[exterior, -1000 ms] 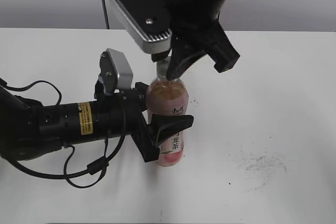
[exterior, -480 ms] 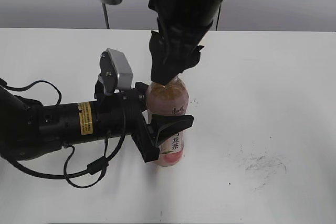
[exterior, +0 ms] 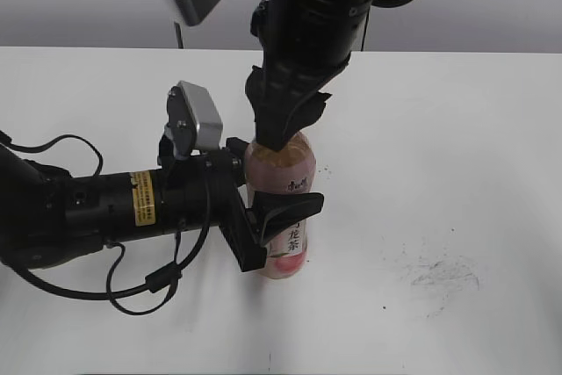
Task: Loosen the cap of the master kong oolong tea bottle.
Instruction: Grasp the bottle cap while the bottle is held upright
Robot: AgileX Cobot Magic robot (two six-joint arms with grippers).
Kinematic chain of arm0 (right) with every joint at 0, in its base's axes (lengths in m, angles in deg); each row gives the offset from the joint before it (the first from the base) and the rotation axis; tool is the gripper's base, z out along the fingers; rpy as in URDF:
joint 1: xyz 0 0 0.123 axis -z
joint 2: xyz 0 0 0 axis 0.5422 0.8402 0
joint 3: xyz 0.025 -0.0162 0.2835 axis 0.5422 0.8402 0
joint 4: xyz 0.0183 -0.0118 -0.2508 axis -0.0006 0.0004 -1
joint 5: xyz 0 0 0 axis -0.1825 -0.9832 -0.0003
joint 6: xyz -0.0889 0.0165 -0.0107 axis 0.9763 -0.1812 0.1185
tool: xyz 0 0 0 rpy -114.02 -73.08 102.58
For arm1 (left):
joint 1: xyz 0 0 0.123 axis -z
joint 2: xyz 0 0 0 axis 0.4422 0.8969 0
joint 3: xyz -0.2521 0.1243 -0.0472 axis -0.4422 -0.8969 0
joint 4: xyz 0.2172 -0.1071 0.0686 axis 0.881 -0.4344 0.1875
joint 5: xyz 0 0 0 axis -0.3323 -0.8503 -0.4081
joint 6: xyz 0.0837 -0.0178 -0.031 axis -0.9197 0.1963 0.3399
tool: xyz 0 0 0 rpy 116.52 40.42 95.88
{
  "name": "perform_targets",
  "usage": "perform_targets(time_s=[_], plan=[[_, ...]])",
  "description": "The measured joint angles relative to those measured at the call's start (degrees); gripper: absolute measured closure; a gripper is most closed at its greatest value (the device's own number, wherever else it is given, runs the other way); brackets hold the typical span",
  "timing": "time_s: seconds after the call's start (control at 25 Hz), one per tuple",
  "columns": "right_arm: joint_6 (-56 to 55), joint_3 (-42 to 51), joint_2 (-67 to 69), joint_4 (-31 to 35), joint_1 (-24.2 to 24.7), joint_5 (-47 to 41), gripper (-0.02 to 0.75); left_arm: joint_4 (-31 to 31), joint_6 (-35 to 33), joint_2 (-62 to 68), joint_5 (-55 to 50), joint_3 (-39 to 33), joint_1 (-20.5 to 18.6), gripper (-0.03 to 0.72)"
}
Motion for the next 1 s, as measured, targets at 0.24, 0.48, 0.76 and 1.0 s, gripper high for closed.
perform_targets(time_s=[0.24, 0.48, 0.76, 1.0], plan=[[-0.1, 0.0, 0.4, -0.6, 0.0, 0.0, 0.455, 0.1, -0.2, 0.0, 0.0, 0.0, 0.0, 0.264], [5.7, -0.4, 0.4, -0.6, 0.0, -0.7, 0.455, 0.2, -0.4, 0.0, 0.1, 0.0, 0.0, 0.264], [33.0, -0.4, 0.4, 0.3, 0.0, -0.8, 0.454, 0.6, -1.1, 0.0, 0.1, 0.0, 0.1, 0.264], [59.0, -0.4, 0.4, 1.3, -0.1, -1.4, 0.454, 0.7, -1.1, 0.0, -0.1, 0.1, 0.1, 0.264]])
